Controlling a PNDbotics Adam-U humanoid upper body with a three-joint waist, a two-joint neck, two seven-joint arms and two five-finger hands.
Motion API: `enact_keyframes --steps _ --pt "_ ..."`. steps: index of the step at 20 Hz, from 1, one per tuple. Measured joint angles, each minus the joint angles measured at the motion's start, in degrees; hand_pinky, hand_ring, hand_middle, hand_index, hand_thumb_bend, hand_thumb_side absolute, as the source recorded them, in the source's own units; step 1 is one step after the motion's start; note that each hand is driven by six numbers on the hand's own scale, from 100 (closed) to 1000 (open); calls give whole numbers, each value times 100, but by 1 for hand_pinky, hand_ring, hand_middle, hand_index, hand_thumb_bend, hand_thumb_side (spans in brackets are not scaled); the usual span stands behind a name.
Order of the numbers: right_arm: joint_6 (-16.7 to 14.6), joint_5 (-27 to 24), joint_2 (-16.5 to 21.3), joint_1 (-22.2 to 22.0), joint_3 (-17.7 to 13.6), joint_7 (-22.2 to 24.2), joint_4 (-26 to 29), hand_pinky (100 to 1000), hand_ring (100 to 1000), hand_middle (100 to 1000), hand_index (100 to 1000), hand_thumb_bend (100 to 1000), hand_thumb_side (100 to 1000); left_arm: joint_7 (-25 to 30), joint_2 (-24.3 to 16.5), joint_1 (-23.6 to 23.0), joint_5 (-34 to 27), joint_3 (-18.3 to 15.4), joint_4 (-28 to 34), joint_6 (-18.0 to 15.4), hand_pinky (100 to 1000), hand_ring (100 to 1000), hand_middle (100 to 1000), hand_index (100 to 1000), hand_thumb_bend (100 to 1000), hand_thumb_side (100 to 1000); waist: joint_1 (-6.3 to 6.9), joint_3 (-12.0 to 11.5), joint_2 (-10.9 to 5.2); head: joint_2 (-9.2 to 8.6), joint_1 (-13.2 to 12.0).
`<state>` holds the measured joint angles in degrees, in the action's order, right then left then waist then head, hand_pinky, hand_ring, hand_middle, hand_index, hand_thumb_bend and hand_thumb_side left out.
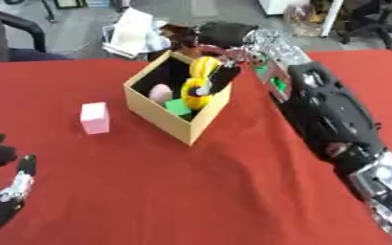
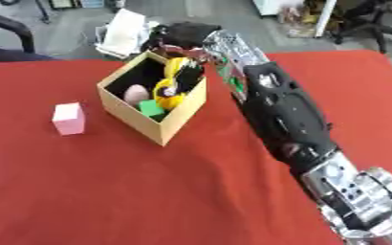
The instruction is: Pick up objects on the table and place them in the box.
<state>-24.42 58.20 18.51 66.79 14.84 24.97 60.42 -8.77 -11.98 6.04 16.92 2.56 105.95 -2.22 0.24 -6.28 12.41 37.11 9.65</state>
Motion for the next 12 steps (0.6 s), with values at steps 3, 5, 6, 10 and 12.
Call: enact_keyframes --steps 3,5,6,10,12 --pt "79 -154 -22 176 -16 79 11 857 799 805 911 407 343 4 0 0 0 0 0 -4 753 649 598 812 387 424 0 -15 -3 0 4" --pt "142 -214 -78 199 -69 140 -79 829 772 787 915 301 335 16 2 17 -4 6 0 -13 751 645 595 810 389 415 1 -116 -4 0 47" --pt "194 -217 -204 251 -110 184 -232 829 772 787 915 301 335 23 2 28 -13 9 1 -20 751 645 595 810 389 415 2 -233 -4 0 89" --pt "288 -163 -663 372 -243 208 -772 827 771 786 915 295 333 28 5 61 -39 38 2 -26 750 645 594 810 390 414 0 -336 -4 -16 199" --pt "283 -110 -718 378 -281 181 -895 827 771 786 915 295 333 29 5 61 -52 38 2 -27 750 645 594 810 390 414 0 -344 -4 -18 213"
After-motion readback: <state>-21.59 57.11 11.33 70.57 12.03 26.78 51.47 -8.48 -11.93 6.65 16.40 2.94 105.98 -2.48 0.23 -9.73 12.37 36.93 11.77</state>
